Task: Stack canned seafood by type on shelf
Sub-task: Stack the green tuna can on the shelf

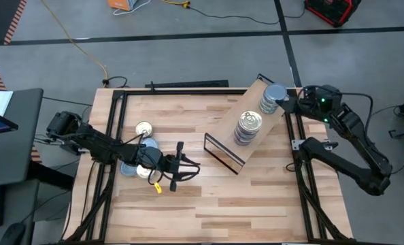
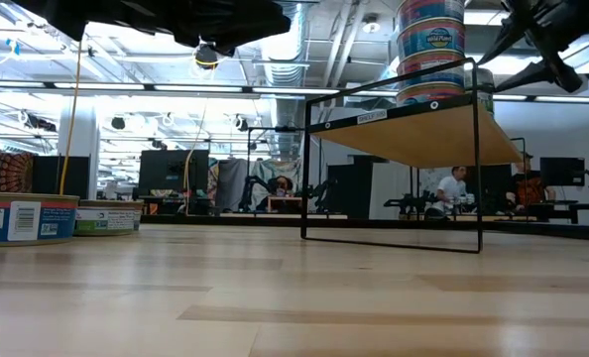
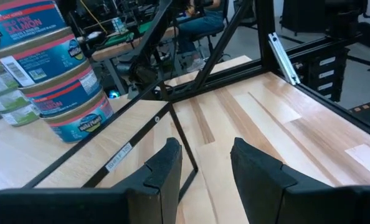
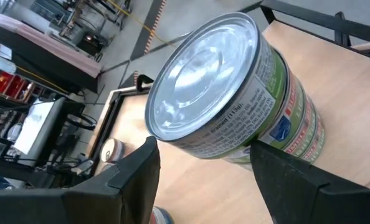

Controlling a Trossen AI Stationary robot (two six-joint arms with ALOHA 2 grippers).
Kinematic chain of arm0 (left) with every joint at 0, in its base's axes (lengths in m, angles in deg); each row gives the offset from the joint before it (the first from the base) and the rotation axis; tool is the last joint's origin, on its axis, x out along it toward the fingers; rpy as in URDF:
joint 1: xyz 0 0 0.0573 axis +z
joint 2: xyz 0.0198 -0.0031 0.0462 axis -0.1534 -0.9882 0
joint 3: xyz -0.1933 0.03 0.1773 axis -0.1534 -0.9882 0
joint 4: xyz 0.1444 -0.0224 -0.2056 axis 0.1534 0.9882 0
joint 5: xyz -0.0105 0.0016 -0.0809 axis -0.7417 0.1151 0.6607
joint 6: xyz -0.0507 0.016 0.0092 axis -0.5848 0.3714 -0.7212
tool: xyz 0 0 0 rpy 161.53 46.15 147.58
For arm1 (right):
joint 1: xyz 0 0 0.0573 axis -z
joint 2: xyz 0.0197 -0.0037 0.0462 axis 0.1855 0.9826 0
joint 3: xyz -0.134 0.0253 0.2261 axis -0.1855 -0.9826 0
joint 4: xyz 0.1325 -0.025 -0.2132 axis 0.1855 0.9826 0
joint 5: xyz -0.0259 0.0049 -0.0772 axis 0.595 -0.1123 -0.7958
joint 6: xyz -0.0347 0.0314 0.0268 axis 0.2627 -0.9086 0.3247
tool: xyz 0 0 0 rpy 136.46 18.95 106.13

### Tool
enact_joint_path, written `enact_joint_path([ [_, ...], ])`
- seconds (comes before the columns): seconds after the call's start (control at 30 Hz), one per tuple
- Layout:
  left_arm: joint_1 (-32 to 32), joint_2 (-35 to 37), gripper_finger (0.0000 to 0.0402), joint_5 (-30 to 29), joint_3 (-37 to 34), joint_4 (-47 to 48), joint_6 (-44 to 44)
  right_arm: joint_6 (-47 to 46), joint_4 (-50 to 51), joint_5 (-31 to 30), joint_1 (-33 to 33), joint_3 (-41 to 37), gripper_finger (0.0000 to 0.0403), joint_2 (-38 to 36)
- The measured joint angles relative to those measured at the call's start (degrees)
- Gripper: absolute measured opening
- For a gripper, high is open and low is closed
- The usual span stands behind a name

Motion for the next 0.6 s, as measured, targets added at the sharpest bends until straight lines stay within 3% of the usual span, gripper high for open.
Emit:
enact_joint_path([
  [0.6, -2.15, 6.60, 0.0130, 2.62, 0.02, 6.85, -3.11, 4.19, 8.22, -0.57, -1.78, 9.58, 0.0272, -0.88],
])
